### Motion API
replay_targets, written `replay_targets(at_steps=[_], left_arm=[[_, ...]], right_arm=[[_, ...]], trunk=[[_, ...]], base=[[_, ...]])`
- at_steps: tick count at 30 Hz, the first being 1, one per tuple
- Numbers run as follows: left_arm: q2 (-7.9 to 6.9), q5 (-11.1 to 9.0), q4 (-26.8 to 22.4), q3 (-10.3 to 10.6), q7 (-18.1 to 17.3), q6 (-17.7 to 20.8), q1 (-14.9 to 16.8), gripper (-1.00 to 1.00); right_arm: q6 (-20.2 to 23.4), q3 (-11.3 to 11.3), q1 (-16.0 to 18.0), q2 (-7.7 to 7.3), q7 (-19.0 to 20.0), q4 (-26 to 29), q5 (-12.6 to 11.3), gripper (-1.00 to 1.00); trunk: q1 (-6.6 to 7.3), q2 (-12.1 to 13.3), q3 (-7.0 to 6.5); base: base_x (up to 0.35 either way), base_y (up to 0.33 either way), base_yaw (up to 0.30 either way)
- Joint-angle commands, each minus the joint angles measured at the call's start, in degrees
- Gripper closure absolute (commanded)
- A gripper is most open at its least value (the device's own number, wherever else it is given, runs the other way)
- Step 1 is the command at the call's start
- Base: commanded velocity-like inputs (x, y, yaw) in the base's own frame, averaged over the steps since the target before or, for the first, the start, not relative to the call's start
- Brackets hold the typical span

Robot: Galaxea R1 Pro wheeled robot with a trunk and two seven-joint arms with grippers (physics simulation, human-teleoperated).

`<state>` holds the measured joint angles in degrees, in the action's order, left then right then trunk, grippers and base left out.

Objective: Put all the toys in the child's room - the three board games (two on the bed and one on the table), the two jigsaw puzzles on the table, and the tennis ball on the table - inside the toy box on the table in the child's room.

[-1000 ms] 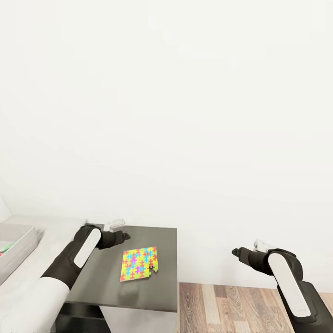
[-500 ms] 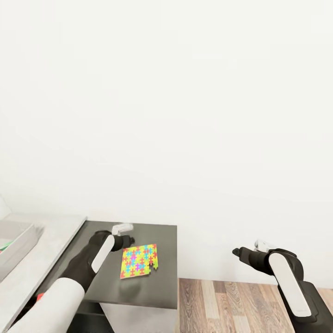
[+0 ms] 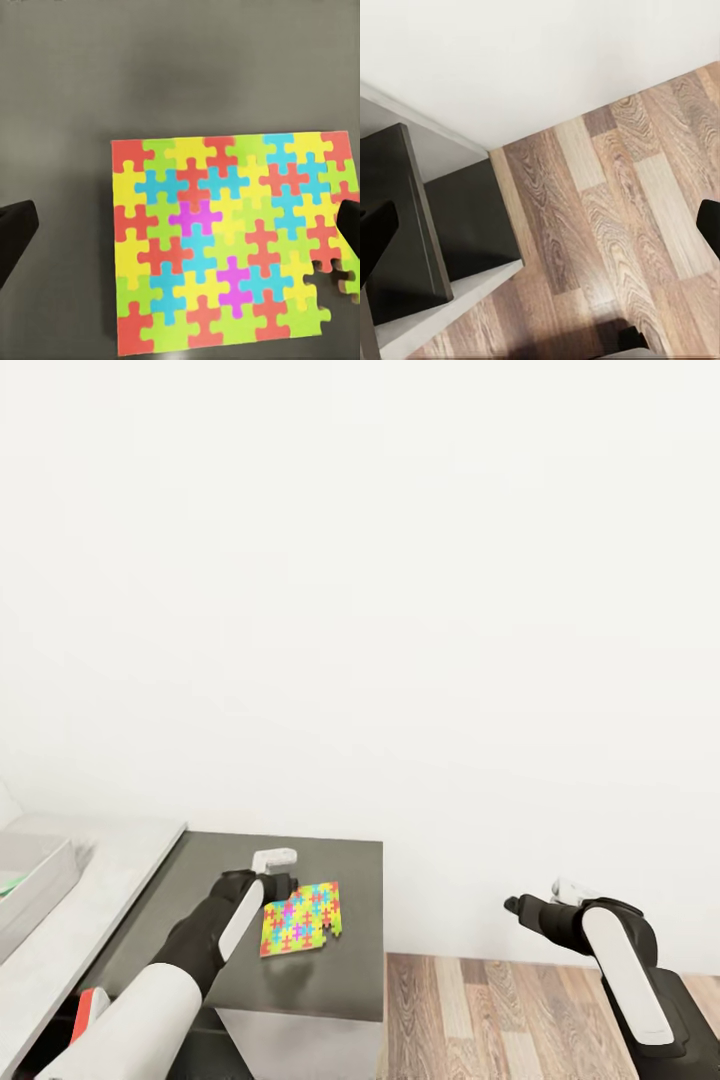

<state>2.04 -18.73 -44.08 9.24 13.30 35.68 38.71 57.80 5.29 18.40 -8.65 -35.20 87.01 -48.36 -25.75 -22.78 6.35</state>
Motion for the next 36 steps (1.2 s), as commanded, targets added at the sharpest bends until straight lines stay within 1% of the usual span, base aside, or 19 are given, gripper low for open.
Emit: replay_targets(at_steps=[1,4,6,8,9,10,12,13,15,17,20,29,32,34,36], left_arm=[[-0.06,-0.7,-0.1,0.1,0.5,-0.1,0.0,-1.00],[-0.13,-0.8,0.0,0.0,0.1,-0.6,0.2,-1.00],[-0.35,-1.0,0.0,-0.7,-0.4,-0.6,0.9,-1.00],[-1.38,-1.2,0.4,-2.5,-1.6,-0.6,1.8,-1.00],[-2.47,-1.3,0.9,-4.3,-3.1,-0.5,2.6,-1.00],[-3.05,-1.3,1.2,-5.2,-4.1,-0.5,2.9,-1.00],[-5.10,-1.3,2.8,-8.6,-9.1,-0.4,4.3,-1.00],[-5.42,-1.3,3.2,-9.2,-10.4,-0.4,4.6,-1.00],[-6.18,-1.3,4.0,-10.6,-13.9,-0.6,5.5,-1.00],[-6.40,-1.3,4.3,-11.1,-15.3,-0.8,5.8,-1.00],[-6.47,-1.2,4.6,-11.5,-16.3,-1.0,6.0,-1.00],[-6.65,-1.3,4.8,-11.7,-17.1,-1.0,6.1,-1.00],[-6.66,-1.3,4.9,-11.7,-17.9,-0.9,6.1,-1.00],[-6.70,-1.3,5.4,-11.7,-19.8,-0.9,6.1,-1.00],[-6.85,-1.3,6.5,-11.7,-22.9,-0.8,6.1,-1.00]], right_arm=[[0.1,0.0,0.1,0.00,-0.6,0.0,-0.6,-1.00],[0.1,0.0,0.1,0.02,-0.6,-0.1,-0.6,-1.00],[0.1,0.0,0.1,0.05,-0.6,-0.1,-0.6,-1.00],[0.1,0.0,0.1,0.06,-0.6,-0.2,-0.6,-1.00],[0.1,0.0,0.1,0.05,-0.6,-0.2,-0.6,-1.00],[0.1,0.0,0.1,0.05,-0.6,-0.2,-0.6,-1.00],[0.1,0.0,0.1,0.03,-0.6,-0.2,-0.6,-1.00],[0.1,0.0,0.1,0.05,-0.6,-0.2,-0.6,-1.00],[0.1,-0.2,0.1,0.09,-0.6,-0.2,-0.6,-1.00],[0.1,-0.4,0.1,0.11,-0.6,-0.2,-0.6,-1.00],[0.1,-0.5,0.1,0.12,-0.6,-0.2,-0.6,-1.00],[0.1,-0.5,0.1,0.12,-0.6,-0.2,-0.6,-1.00],[0.1,-0.4,0.1,0.12,-0.6,-0.2,-0.6,-1.00],[0.1,-0.4,0.1,0.12,-0.6,-0.2,-0.6,-1.00],[0.1,-0.4,0.1,0.12,-0.6,-0.2,-0.6,-1.00]], trunk=[[-0.04,-0.1,0.23],[-0.04,-0.1,0.50],[-0.04,-0.1,0.69],[-0.04,-0.1,0.87],[-0.04,-0.1,0.96],[-0.04,-0.1,1.05],[-0.04,-0.1,1.24],[-0.04,-0.1,1.33],[-0.04,-0.1,1.51],[-0.04,-0.1,1.70],[-0.04,-0.1,1.97],[-0.04,-0.1,2.80],[-0.04,-0.1,3.08],[-0.04,-0.1,3.26],[-0.04,-0.1,3.44]], base=[[0.000,0.000,0.000],[0.000,0.000,0.000],[0.000,0.000,0.000],[0.000,0.000,0.000],[0.000,0.000,0.000],[0.000,0.000,0.000],[0.000,0.000,0.000],[0.000,0.000,0.000],[0.000,0.000,0.000],[0.000,0.000,0.000],[0.000,0.000,0.000],[0.000,0.000,0.000],[0.000,0.000,0.000],[0.000,0.000,0.000],[0.000,0.000,0.000]])
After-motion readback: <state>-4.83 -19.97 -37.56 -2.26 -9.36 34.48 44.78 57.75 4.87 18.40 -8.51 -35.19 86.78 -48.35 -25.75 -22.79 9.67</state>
